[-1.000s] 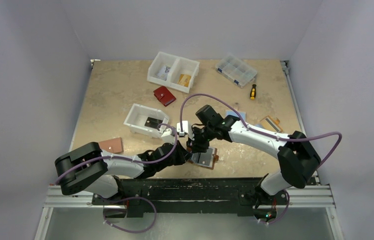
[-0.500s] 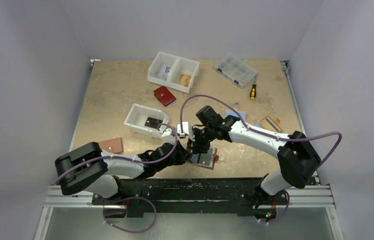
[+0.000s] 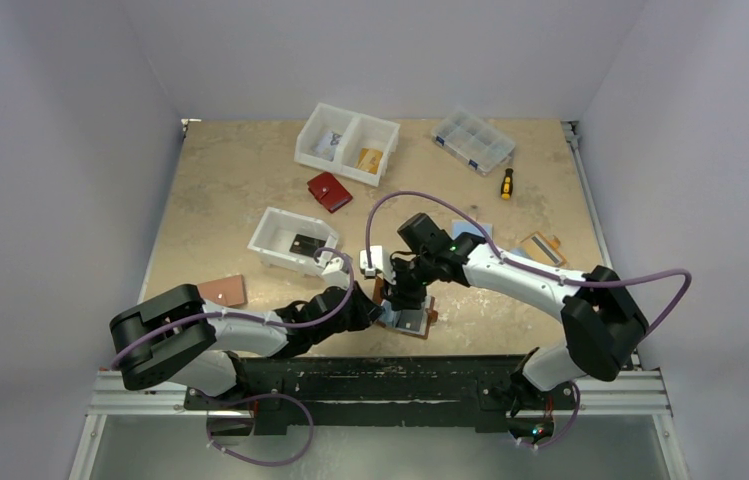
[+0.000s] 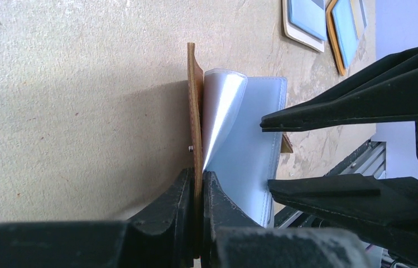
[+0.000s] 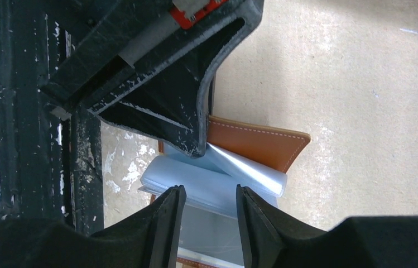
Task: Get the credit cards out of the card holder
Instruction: Open the card holder at the center of the board.
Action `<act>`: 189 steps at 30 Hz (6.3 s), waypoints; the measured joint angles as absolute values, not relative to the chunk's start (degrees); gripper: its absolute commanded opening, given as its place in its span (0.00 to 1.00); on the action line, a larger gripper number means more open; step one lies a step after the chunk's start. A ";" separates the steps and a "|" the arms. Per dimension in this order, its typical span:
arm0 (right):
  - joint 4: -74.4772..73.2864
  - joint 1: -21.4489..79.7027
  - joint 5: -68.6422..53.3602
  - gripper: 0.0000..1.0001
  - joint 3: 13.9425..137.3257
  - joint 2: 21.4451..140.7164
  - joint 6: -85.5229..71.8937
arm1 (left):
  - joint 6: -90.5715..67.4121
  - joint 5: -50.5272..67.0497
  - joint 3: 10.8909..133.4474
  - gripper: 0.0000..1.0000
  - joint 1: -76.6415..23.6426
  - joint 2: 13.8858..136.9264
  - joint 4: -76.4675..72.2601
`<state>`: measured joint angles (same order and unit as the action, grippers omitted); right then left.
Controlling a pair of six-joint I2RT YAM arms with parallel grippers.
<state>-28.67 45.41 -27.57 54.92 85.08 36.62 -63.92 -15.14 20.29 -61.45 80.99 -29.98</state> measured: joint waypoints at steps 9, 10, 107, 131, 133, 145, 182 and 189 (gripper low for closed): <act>-28.73 44.42 -27.00 0.50 54.35 85.03 36.36 | -64.12 -15.11 19.75 0.23 -61.23 79.96 -30.37; -28.77 44.36 -26.65 0.51 54.33 85.03 36.29 | -64.12 -15.11 19.75 0.25 -61.23 79.72 -30.39; -35.46 35.31 -29.85 0.73 53.04 90.37 53.08 | -65.95 -10.17 18.46 0.19 -59.99 82.67 -32.56; -32.84 35.64 -26.24 0.73 52.62 91.13 53.04 | -65.95 -9.56 18.44 0.19 -59.66 82.91 -33.36; -33.19 35.64 -26.24 0.73 52.64 91.13 53.41 | -65.95 -9.56 18.44 0.19 -59.64 82.94 -33.36; -32.82 36.99 -24.64 0.67 52.62 91.18 52.66 | -65.95 -9.32 18.44 0.23 -59.64 83.13 -33.56; -30.59 38.24 -29.69 0.28 57.14 96.64 38.02 | -65.10 -3.09 18.50 0.61 -59.20 87.37 -41.93; -31.46 38.24 -32.75 0.24 58.17 97.38 36.77 | -65.10 -3.09 19.20 0.62 -59.13 87.37 -40.84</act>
